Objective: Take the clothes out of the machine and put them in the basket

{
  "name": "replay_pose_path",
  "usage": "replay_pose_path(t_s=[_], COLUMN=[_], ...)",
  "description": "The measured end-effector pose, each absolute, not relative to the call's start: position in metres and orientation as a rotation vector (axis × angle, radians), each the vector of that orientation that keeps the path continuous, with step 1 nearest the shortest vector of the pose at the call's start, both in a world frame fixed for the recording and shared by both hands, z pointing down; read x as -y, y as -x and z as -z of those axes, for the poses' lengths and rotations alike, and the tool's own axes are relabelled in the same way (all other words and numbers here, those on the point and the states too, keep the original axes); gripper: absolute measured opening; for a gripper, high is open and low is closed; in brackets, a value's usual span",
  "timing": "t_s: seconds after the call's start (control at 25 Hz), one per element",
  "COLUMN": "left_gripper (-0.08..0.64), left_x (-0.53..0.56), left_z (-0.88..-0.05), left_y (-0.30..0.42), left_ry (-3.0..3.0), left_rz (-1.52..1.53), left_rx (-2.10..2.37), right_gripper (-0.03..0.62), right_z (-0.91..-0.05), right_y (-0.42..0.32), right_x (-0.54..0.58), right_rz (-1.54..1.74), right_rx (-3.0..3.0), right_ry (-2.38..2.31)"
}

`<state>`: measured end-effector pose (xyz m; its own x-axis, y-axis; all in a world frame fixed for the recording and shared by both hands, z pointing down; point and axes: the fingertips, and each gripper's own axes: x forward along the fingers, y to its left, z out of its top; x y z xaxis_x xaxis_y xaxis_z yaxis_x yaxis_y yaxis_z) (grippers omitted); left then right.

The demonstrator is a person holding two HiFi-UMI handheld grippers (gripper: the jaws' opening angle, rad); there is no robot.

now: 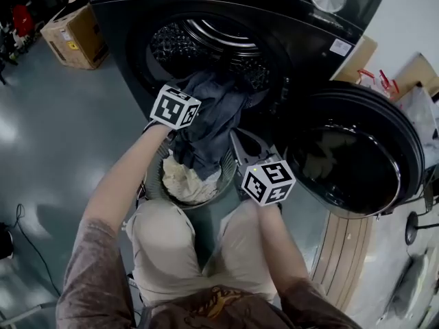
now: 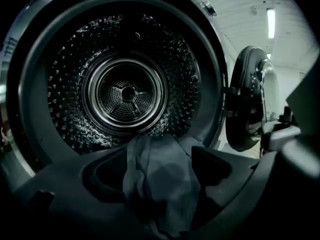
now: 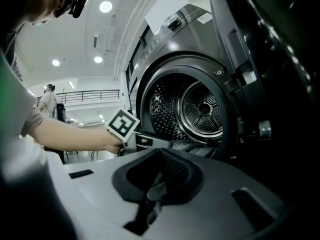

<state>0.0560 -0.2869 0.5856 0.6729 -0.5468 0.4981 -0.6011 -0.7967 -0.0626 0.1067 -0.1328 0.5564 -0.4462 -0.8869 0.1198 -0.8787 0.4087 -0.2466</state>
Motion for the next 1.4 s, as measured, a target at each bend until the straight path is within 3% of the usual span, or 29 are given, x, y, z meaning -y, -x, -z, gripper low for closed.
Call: replay_pose_path(t_s=[0.44,0.52,0.56,0.6,0.68,1.4], left_gripper=[0.418,0.353,0.277,0.127,0.086,0.055], left_x=[0.349,0.349,0.349,0.347,0.340,0.141], left_z=[-0.647,-0.646,-0.644,-0.643,-0.641,-0.604], left_y=[-0.076,-0.073,-0.071,-0.068,-0.064,0.012], left_ry=[-2.637,-2.645,-2.645,-2.641,-2.628,-2.627], left_rz=[-0.933,-0.921,-0.922,-0.924,-0.908,-0.914], left_rx=[0.954,0.967,0.981,0.991,0.959,0.589], right_gripper=[-0.003,-0.003,-0.003,-0.003,-0.003,-0.003], right_z=[-0.560,-0.561,-0.562,-0.563,-0.564,-0.575], right_y=[-0.110,-0.112,-0.112,-0.113,-0.112,-0.108], right_x=[0.134,0.135,0.136,0.136,0.137,0.141], right_rz=[0.421,0.421,0.420,0.420,0.414,0.431], right_rx=[-2.620,-2.620,-2.621,-2.623,-2.630,-2.670], right_ry=[1.681,1.689,1.693,1.695,1.698,1.669])
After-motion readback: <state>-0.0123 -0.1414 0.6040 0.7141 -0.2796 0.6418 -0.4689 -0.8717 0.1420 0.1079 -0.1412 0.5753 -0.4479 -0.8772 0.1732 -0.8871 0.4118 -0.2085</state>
